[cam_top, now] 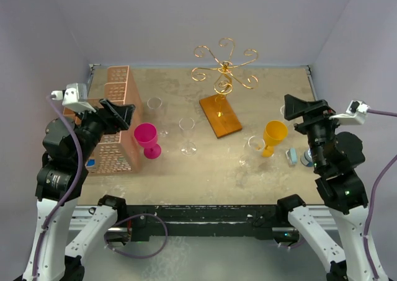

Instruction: Place the wine glass upside down on the wine glass rack

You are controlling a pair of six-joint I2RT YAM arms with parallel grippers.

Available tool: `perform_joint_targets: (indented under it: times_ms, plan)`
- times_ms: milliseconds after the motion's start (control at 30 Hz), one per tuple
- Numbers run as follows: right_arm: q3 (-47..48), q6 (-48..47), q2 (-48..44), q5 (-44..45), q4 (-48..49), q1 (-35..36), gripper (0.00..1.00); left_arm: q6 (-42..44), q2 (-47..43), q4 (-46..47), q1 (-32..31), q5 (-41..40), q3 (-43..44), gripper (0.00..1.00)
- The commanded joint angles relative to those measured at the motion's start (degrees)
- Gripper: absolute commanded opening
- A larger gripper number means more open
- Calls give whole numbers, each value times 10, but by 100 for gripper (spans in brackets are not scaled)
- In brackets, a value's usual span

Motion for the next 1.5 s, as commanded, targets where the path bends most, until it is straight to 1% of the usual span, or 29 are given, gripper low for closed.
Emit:
perform_joint_targets:
  times_ms: [0,133,200,300,400,533,633,733,867,1033,1133,1233,1333,1467]
  plan:
    - [4,-4,-2,-5,52,-2,84,-18,4,67,-4,19,-12,72]
    - [11,-10,16,-8,60,-2,84,-30,6,92,-4,26,-28,72]
    - [13,-31,31,-17,68,-2,83,-31,9,92,-4,32,-31,73]
    - [20,-46,60,8,71,-2,82,-27,10,91,-4,37,-38,73]
    - [31,-57,92,29,71,-3,79,-20,11,97,-4,53,-49,73]
    - [34,-76,152,26,80,-2,73,-22,14,99,-4,74,-56,73]
    - [34,-60,209,52,66,-3,70,-25,15,99,-4,85,-60,73]
    - [27,-43,238,81,66,-12,69,-27,14,98,-4,90,-65,73]
    - [4,-45,262,66,91,-84,69,-28,13,99,-4,91,-73,73]
    - [-16,-43,292,38,114,-120,67,-24,16,98,-4,90,-75,73]
    - [-28,-34,306,26,118,-129,63,-22,16,96,-4,89,-74,73]
    - [-40,0,316,29,111,-131,61,-19,16,96,-4,89,-74,73]
    - [-59,23,327,32,115,-131,60,-18,15,96,-4,87,-74,73]
    - [-69,25,351,35,129,-131,57,-18,15,96,-4,87,-73,73]
